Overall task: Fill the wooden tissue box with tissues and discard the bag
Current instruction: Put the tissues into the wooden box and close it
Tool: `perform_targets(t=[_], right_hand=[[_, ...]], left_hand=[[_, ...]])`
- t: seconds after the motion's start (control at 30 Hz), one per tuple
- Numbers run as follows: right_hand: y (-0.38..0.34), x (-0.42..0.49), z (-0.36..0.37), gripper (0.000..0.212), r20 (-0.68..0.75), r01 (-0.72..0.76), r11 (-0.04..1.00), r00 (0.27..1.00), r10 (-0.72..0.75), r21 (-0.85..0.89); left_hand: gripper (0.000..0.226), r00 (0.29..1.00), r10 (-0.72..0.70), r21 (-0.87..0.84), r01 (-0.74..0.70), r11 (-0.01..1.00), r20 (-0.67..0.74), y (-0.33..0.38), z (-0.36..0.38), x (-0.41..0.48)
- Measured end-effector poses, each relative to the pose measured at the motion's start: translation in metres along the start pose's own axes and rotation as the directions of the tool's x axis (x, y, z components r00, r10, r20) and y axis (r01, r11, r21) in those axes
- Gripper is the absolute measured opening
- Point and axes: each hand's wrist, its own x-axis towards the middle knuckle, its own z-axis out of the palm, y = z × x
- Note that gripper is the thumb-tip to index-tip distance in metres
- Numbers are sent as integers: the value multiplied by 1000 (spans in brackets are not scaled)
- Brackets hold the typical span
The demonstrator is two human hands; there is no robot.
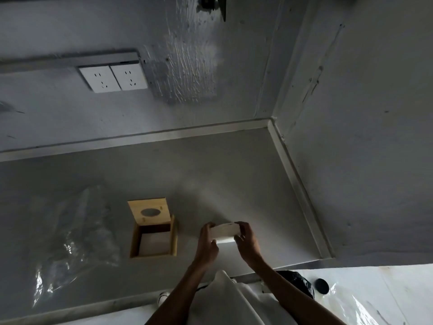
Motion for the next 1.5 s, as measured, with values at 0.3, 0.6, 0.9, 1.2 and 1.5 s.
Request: perform_targets(t=[0.3, 0.6, 0.9, 1.2, 1.5], right_hand=[[-18, 13, -12, 105, 289, 318, 819, 937, -196, -478], [-51, 27, -18, 42, 444, 525, 517, 850, -284, -676], [-110, 27, -49, 56, 732, 288, 844, 660, 169, -453], [-145, 1, 20, 36, 724, 150, 916, 665, 184, -371], [-207, -2, 93, 41, 604, 426, 690, 797, 20, -585]], left_hand=[[42, 1000, 21, 67, -20, 998, -16, -8, -1, 4], [39, 996, -39, 20, 37, 999, 85, -5, -12, 13], [21, 920, -1, -191, 82, 978, 391, 9, -93, -21], [15, 952, -7, -298, 102, 949, 305, -21, -179, -38], [45, 921, -317, -127, 351, 928, 226, -81, -243, -20]])
